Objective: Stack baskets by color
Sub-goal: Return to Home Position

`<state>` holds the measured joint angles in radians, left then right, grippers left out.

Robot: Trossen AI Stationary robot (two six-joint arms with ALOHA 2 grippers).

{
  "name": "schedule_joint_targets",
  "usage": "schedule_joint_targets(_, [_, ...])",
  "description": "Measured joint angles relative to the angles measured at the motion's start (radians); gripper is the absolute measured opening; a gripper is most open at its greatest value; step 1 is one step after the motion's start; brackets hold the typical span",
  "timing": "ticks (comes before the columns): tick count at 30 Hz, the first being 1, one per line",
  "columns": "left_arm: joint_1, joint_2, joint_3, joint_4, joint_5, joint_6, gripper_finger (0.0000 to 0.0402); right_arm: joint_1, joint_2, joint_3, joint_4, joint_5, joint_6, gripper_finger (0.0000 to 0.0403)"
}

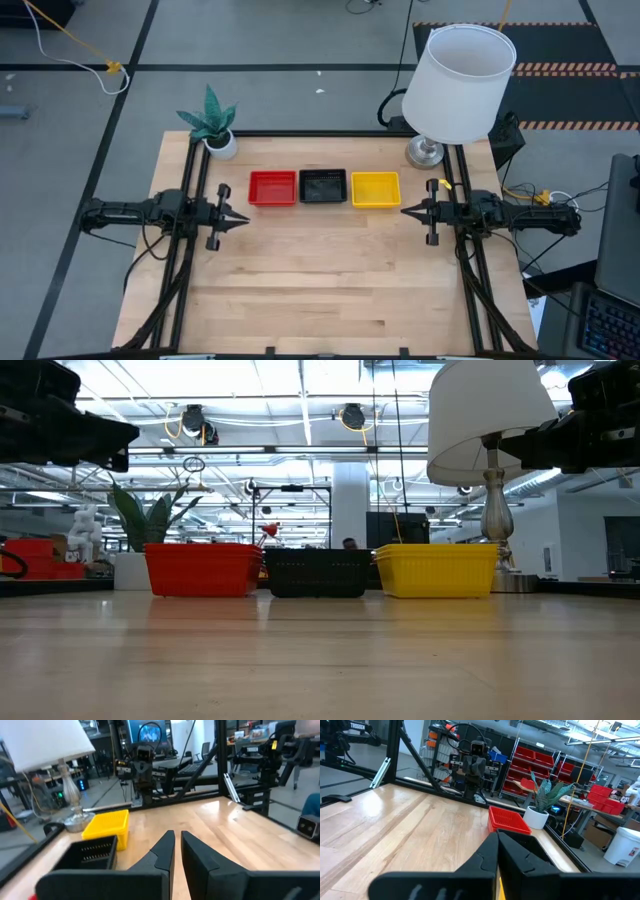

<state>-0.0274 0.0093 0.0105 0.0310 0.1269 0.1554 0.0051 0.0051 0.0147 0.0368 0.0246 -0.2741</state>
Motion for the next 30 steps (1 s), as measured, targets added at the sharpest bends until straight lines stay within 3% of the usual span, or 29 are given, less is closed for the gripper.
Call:
schedule_joint_targets(5, [0.000,0.024,0.000,0.000,0.000,-0.082,0.0035,0.000,0.000,0.000,0.000,0.000,0.000,0.0000])
schedule_joint_targets(30, [-0.001,0.030,0.000,-0.001,0.001,-0.082,0.0035,0.000,0.000,0.000,0.002,0.000,0.000,0.0000])
